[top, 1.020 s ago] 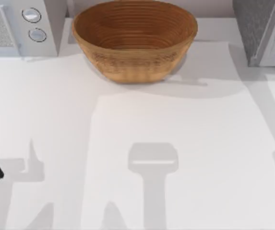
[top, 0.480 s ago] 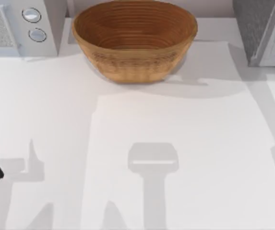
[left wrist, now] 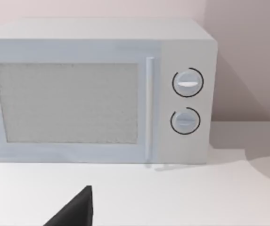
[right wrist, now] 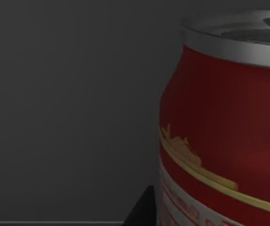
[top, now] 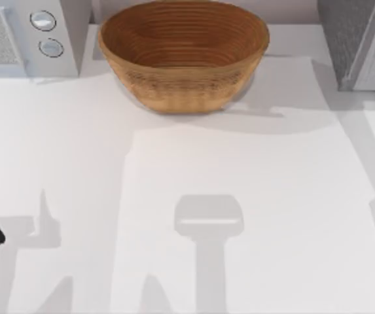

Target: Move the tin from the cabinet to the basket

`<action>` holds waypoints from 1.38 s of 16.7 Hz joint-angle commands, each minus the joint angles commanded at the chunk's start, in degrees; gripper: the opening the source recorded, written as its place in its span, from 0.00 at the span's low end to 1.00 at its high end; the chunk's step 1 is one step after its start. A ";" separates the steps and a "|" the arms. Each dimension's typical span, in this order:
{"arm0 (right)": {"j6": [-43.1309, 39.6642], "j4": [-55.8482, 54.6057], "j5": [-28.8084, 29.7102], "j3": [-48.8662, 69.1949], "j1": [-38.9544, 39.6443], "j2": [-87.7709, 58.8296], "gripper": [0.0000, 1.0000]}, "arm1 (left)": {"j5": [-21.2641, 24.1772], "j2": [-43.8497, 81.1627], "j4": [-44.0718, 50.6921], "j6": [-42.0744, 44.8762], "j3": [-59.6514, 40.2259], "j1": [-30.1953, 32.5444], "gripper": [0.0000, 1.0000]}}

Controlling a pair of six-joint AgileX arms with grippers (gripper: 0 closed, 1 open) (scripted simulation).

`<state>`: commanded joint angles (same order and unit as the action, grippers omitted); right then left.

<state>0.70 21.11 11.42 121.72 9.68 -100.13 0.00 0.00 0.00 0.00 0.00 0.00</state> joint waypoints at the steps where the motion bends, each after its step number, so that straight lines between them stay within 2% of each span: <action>1: 0.00 0.00 0.00 0.00 0.00 0.00 0.10 | 0.00 0.00 0.00 0.00 0.00 0.00 1.00; 2: 0.00 0.00 0.00 0.00 0.00 0.00 0.02 | 0.00 0.00 0.00 0.00 0.00 0.00 1.00; 3: 0.00 0.00 0.00 0.00 0.00 0.00 0.00 | 0.00 0.00 0.00 0.00 0.00 0.00 1.00; 13: 0.03 0.82 0.42 -0.12 0.55 0.97 0.00 | 0.00 0.00 0.00 0.00 0.00 0.00 1.00; 23: -0.03 18.93 9.70 -2.72 10.10 21.64 0.00 | 0.00 0.00 0.00 0.00 0.00 0.00 1.00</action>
<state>0.67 40.04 21.12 119.00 19.79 -78.50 0.00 0.00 0.00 0.00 0.00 0.00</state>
